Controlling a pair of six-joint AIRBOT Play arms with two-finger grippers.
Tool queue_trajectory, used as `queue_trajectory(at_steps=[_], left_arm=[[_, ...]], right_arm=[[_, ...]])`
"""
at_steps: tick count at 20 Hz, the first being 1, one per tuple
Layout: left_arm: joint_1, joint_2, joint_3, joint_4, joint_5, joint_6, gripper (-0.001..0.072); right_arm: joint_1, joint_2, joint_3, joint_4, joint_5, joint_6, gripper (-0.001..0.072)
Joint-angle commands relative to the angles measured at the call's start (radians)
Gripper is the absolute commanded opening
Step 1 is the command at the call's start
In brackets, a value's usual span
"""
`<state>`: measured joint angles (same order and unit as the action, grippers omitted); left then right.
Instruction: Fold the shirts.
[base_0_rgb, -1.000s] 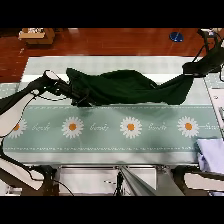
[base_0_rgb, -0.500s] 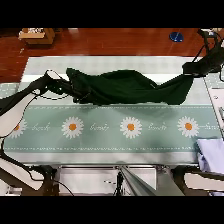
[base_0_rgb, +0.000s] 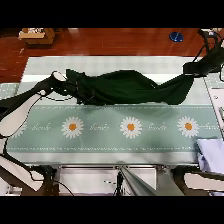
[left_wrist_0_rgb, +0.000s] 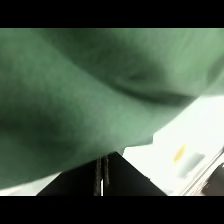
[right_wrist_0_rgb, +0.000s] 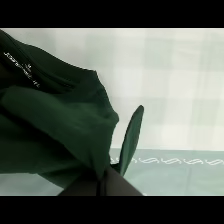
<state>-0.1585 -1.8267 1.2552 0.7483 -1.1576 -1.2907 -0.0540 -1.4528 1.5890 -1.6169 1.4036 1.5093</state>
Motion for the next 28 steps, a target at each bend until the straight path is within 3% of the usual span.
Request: queue_trajectory(at_steps=[1,7,11,14,20,25,26,28], left_arm=[[0.043,0.065,0.032,-0.016,-0.092,0.026,0.0018],[0.230,0.489,0.181,-0.017,-0.101,0.025,0.0018],[0.319,0.768,0.370,-0.026,-0.092,0.023,0.0018],[0.339,0.927,0.500,-0.026,-0.040,0.023,0.0019],[0.339,1.186,0.576,-0.021,0.231,0.023,0.0018],[0.339,1.308,0.577,-0.007,0.199,0.018,0.0018],[0.339,1.324,0.577,0.000,0.184,-0.011,0.0018],[0.339,1.344,0.577,0.057,0.095,-0.149,0.0018]], right_arm=[[0.001,0.014,0.000,-0.037,0.006,-0.026,0.0029],[0.001,0.203,0.002,0.009,-0.057,-0.026,0.0029],[0.002,0.416,0.002,0.076,-0.183,-0.025,0.0029],[0.002,0.586,0.002,0.117,-0.325,-0.024,0.0029],[0.002,0.842,0.039,0.115,-0.527,-0.021,0.0029],[0.002,0.885,0.230,0.076,-0.545,-0.020,0.0029],[0.002,0.885,0.268,0.065,-0.532,-0.020,0.0029],[0.002,0.885,0.320,0.062,-0.471,-0.020,0.0029]])
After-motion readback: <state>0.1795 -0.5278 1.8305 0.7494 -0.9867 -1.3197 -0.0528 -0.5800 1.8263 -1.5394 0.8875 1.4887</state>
